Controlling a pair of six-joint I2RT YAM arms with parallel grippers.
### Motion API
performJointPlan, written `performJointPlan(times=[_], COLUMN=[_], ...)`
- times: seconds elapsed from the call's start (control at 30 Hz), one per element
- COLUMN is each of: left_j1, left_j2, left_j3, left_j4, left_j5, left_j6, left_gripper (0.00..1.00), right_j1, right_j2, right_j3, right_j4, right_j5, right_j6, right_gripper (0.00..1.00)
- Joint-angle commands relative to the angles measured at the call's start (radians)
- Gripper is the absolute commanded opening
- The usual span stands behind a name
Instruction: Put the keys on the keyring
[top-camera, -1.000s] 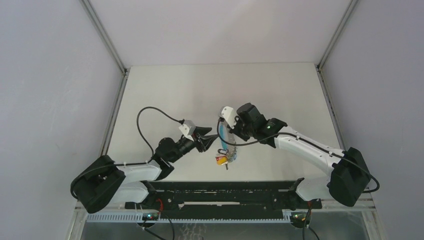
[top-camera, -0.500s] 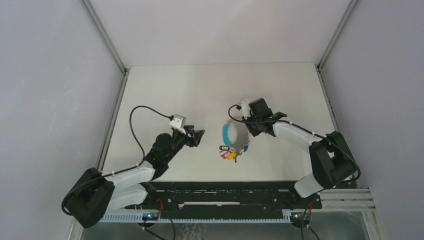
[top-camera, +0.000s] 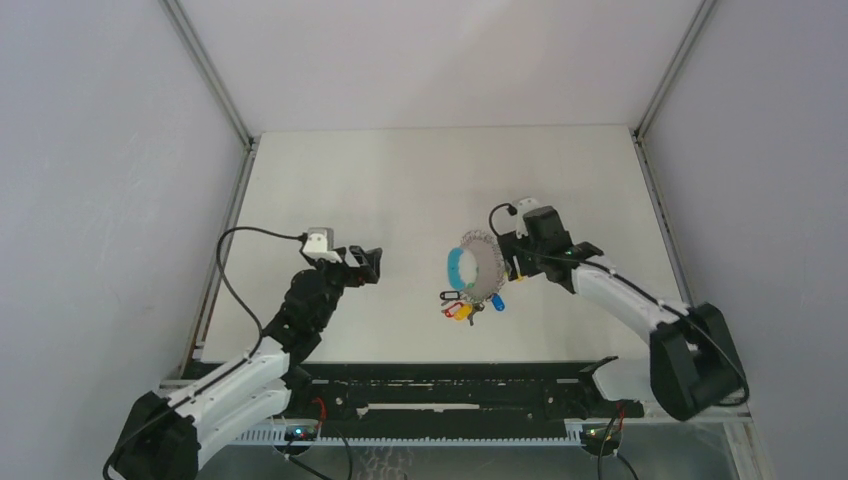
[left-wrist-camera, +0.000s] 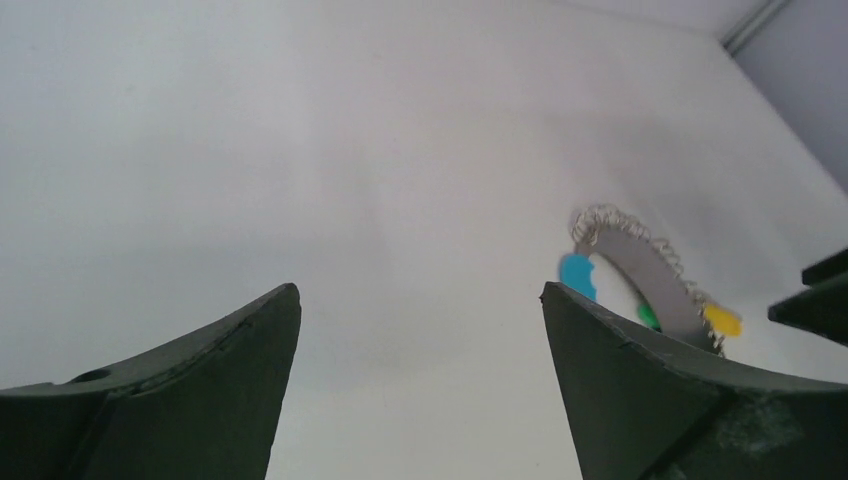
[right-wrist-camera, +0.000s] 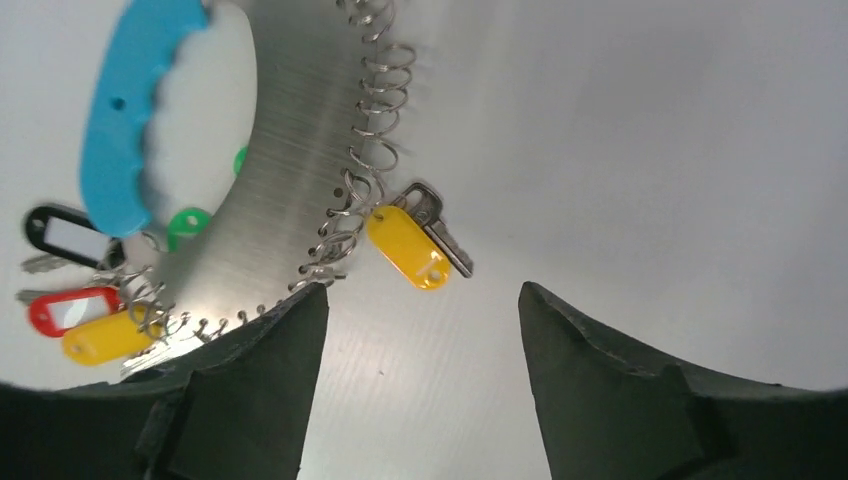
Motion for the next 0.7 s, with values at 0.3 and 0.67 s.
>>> performJointPlan(times=[0.3, 0.67], left_j1=[0.005, 0.004], left_j2=[-0.403, -0.546], left_j3=[0.114, 0.430], left_j4=[-0.456, -0.889], left_j5=[-0.240, -0.136], left_j6=[-0.394, -0.214], left_gripper=[1.00, 1.00], right_j1=[0.013, 0.014], right_j2=[-0.677, -1.158], right_j3=[-0.079, -0.124], right_j4=[-0.022, -0.137], right_j5=[0.126, 0.120], right_j6=[0.228, 0.193], right_gripper=[1.00, 1.00])
